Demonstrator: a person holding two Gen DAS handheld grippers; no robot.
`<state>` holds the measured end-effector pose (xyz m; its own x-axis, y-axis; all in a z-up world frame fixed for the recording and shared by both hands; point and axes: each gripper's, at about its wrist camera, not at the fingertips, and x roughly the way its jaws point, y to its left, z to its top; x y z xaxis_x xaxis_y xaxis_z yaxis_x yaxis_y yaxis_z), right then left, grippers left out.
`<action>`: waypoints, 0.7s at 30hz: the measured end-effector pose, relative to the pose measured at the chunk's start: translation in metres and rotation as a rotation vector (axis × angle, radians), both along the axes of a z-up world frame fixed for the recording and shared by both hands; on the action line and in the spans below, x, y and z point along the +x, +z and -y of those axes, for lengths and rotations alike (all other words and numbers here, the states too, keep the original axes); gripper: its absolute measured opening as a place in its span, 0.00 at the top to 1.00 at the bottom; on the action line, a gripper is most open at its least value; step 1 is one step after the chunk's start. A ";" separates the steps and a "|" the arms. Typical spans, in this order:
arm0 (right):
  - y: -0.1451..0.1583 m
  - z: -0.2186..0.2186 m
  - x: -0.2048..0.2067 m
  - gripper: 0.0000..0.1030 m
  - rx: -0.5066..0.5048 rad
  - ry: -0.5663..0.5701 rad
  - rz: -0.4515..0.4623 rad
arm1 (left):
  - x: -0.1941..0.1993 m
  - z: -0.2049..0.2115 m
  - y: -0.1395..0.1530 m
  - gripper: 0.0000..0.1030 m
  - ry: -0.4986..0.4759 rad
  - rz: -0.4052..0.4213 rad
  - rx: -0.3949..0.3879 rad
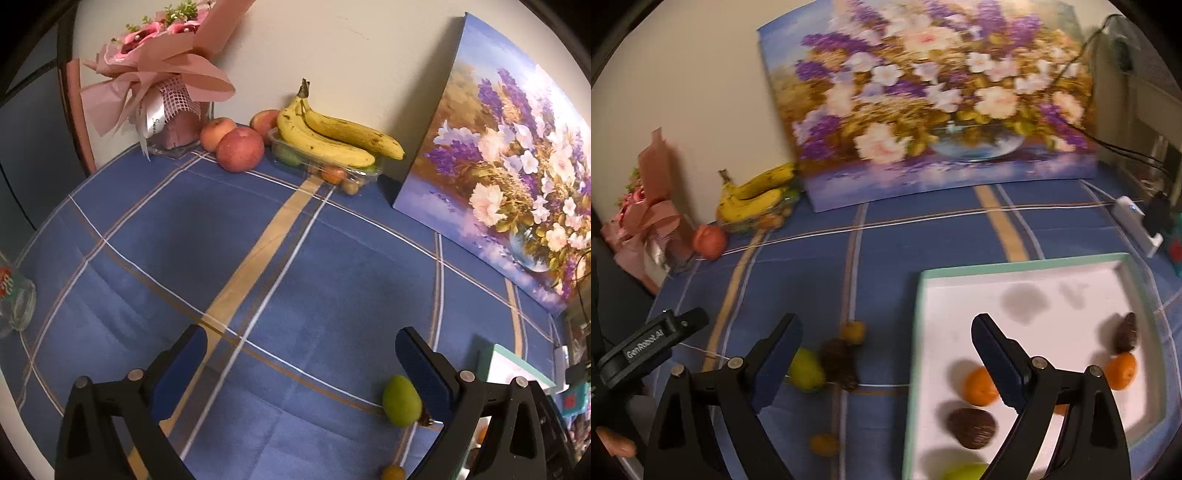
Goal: Organize fruits
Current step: 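Grasp a dark date with the right tool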
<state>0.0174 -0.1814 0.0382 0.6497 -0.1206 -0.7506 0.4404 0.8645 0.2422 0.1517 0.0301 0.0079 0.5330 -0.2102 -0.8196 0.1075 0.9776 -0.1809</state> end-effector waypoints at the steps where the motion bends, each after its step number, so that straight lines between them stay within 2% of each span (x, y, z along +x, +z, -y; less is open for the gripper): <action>1: -0.001 -0.003 0.006 0.10 -0.008 0.002 -0.018 | 0.001 -0.001 0.000 0.00 0.003 -0.001 0.004; 4: -0.001 -0.004 0.012 0.10 0.006 0.006 -0.012 | 0.005 -0.007 0.000 0.00 0.007 -0.008 -0.026; 6: -0.002 -0.004 0.017 0.10 0.025 0.007 -0.007 | 0.008 -0.011 -0.001 0.00 -0.008 -0.026 -0.078; 8: -0.003 -0.005 0.022 0.13 0.037 0.021 -0.006 | 0.011 -0.013 -0.003 0.00 -0.014 -0.038 -0.122; 9: -0.004 -0.006 0.023 0.19 0.040 0.029 -0.008 | 0.011 -0.013 -0.003 0.00 -0.019 -0.042 -0.130; 10: -0.006 -0.007 0.027 0.30 0.046 0.040 -0.015 | 0.012 -0.012 -0.004 0.00 -0.023 -0.046 -0.130; 11: -0.008 -0.008 0.029 0.35 0.053 0.048 -0.022 | 0.013 -0.009 -0.006 0.00 -0.030 -0.051 -0.116; 12: -0.012 -0.009 0.031 0.39 0.067 0.056 -0.031 | 0.013 -0.006 -0.008 0.00 -0.037 -0.058 -0.103; 14: -0.022 -0.011 0.036 0.40 0.106 0.075 -0.051 | 0.014 0.002 -0.017 0.00 -0.058 -0.087 -0.085; 16: -0.031 -0.013 0.040 0.50 0.136 0.092 -0.071 | 0.016 0.007 -0.026 0.01 -0.062 -0.122 -0.081; 21: -0.057 -0.013 0.045 0.52 0.213 0.109 -0.137 | 0.018 0.016 -0.052 0.06 -0.064 -0.216 -0.096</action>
